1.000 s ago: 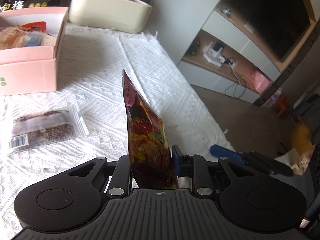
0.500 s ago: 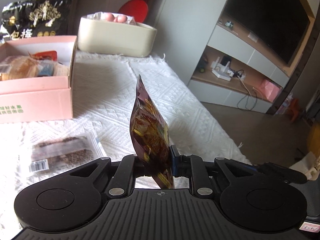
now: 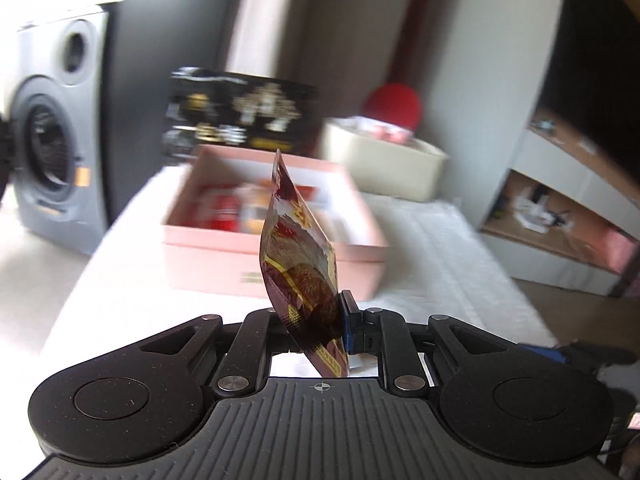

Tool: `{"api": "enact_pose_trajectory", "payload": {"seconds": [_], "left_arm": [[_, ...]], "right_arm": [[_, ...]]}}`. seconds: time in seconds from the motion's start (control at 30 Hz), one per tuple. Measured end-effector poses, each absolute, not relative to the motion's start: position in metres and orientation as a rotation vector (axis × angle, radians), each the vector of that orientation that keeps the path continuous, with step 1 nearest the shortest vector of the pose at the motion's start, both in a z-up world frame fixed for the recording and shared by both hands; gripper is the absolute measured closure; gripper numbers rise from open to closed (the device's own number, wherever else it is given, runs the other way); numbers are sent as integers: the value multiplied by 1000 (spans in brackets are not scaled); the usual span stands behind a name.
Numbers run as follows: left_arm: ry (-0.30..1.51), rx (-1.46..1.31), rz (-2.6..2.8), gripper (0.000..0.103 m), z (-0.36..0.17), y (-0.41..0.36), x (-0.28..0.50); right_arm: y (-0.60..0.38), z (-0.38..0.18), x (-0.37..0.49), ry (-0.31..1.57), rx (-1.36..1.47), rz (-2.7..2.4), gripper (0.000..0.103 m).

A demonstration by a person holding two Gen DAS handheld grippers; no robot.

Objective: Organize snacks
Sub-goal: 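Lift the chicken snack bag with the left gripper and carry it toward the pink box, then grasp the wrapped brown bar with the right gripper while the left gripper holds the chicken bag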

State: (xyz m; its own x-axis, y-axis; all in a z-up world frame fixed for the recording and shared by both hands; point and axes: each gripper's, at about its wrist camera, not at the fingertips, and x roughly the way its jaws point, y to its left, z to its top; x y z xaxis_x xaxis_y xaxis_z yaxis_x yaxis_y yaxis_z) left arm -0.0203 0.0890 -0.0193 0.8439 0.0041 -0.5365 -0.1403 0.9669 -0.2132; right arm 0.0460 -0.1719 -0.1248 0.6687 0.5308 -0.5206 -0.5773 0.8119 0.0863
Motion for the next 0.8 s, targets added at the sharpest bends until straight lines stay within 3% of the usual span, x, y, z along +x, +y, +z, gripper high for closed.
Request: {"api": "enact_pose_trajectory", "payload": {"seconds": [0.3, 0.47, 0.8], "left_arm": [[620, -341, 101, 84, -42, 137, -35], [641, -339, 80, 84, -51, 138, -35], [681, -329, 116, 83, -63, 139, -29]], "right_arm": [[-68, -122, 95, 642, -163, 784, 30], [-66, -122, 127, 736, -95, 807, 30], [-68, -123, 41, 732, -272, 960, 29]]}}
